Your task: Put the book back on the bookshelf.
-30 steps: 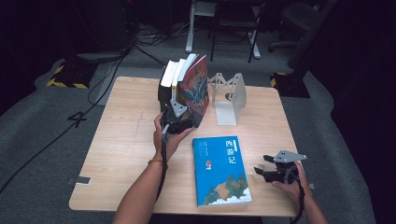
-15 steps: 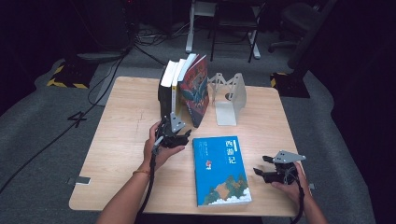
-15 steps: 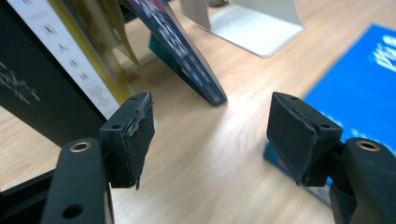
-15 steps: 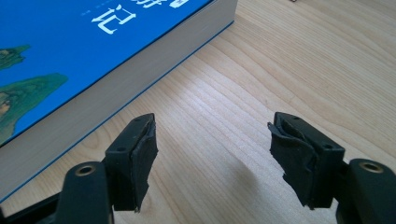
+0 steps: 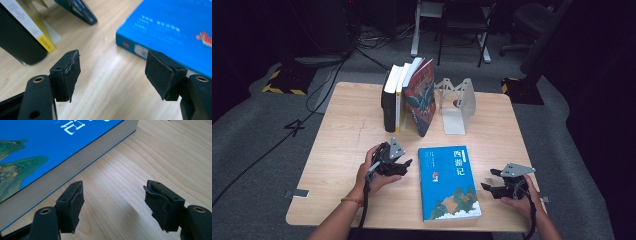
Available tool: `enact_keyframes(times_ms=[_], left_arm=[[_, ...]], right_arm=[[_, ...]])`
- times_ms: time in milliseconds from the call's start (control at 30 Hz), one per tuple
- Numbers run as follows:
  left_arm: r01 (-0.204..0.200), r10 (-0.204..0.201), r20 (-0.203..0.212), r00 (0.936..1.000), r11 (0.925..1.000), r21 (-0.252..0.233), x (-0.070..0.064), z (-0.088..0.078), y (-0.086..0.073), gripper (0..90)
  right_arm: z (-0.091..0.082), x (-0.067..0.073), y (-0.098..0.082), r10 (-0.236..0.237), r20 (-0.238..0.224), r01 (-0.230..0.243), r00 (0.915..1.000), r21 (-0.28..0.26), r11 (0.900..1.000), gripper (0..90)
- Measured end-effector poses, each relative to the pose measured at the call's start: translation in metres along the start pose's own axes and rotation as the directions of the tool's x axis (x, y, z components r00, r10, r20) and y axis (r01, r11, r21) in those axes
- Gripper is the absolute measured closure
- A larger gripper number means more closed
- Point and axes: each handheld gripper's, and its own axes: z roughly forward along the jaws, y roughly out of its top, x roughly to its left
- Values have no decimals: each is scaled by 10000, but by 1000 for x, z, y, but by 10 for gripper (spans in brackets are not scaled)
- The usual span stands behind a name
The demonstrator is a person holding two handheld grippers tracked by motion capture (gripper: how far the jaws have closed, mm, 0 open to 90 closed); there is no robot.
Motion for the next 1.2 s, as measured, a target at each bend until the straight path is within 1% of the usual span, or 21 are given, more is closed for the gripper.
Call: enact_keyframes(times_ms=[33,67,100,167,200,233,267,333,433,533,633,767,833,867,900,967,1000,1033,1067,1100,1200], left_arm=[[-70,69,94,9999,9999,86,-2,-1,-4,288],[-105,100,353,9993,9998,142,-4,-2,-8,281],[-152,143,463,9988,9997,199,-6,-4,-11,281],[-365,349,572,9978,9990,266,-10,-8,-15,280],[-365,349,572,9978,9990,266,-10,-8,-15,278],[-497,471,817,9955,9983,304,-14,-11,-20,276],[-569,536,879,9947,9977,360,-16,-13,-22,275],[-632,566,1227,9908,9967,509,-19,-16,-26,270],[-954,843,1565,9841,9933,653,-26,-20,-33,265],[-1024,881,1690,9817,9917,778,-31,-23,-37,255],[-1223,996,2130,9720,9878,960,-37,-27,-48,250],[-1105,837,2405,9670,9888,1000,-40,-34,-56,239],[-962,689,2333,9700,9895,1079,-42,-37,-60,234],[-975,686,2240,9722,9879,1205,-42,-38,-62,234],[-902,612,2234,9728,9884,1220,-42,-39,-65,234],[-774,467,2271,9728,9887,1282,-40,-39,-69,233],[-565,265,2332,9721,9908,1230,-39,-39,-72,229],[-565,265,2332,9721,9908,1230,-39,-39,-72,226],[-376,63,2417,9703,9915,1248,-38,-39,-74,226],[-346,37,2436,9699,9918,1227,-38,-40,-76,224],[-336,44,2457,9693,9928,1148,-38,-40,-77,217]], right_arm=[[0,0,0,0,0,0,10000,0,10000,319],[0,2,1,-148,-38,148,9999,67,9999,319],[0,3,1,-190,-52,191,9998,93,9998,318],[-1,4,1,-316,-96,318,9995,158,9994,317],[-1,5,2,-364,-143,366,9992,155,9992,317],[-2,6,2,-435,-174,439,9989,216,9988,316],[-2,7,2,-498,-182,502,9986,218,9985,315],[-3,8,4,-542,-213,548,9983,251,9982,315],[-3,11,6,-664,-236,672,9975,335,9972,314],[-2,13,10,-975,-238,986,9949,471,9940,314],[-2,14,12,-1026,-324,1042,9942,513,9932,314],[-4,17,16,-1398,-423,1427,9893,779,9867,313],[-6,17,18,-1377,-493,1415,9892,838,9864,313],[-8,18,18,-1409,-619,1459,9881,853,9856,314],[-10,19,17,-1366,-696,1427,9882,919,9855,314],[-11,21,15,-1390,-722,1459,9877,1012,9841,314],[-11,23,13,-1322,-830,1401,9878,990,9852,314],[-11,23,13,-1322,-830,1401,9878,990,9852,314],[-11,25,11,-1318,-892,1406,9873,1009,9849,313],[-10,30,8,-1410,-969,1510,9853,1048,9830,313],[-9,33,5,-1485,-1137,1603,9823,1024,9817,312]])
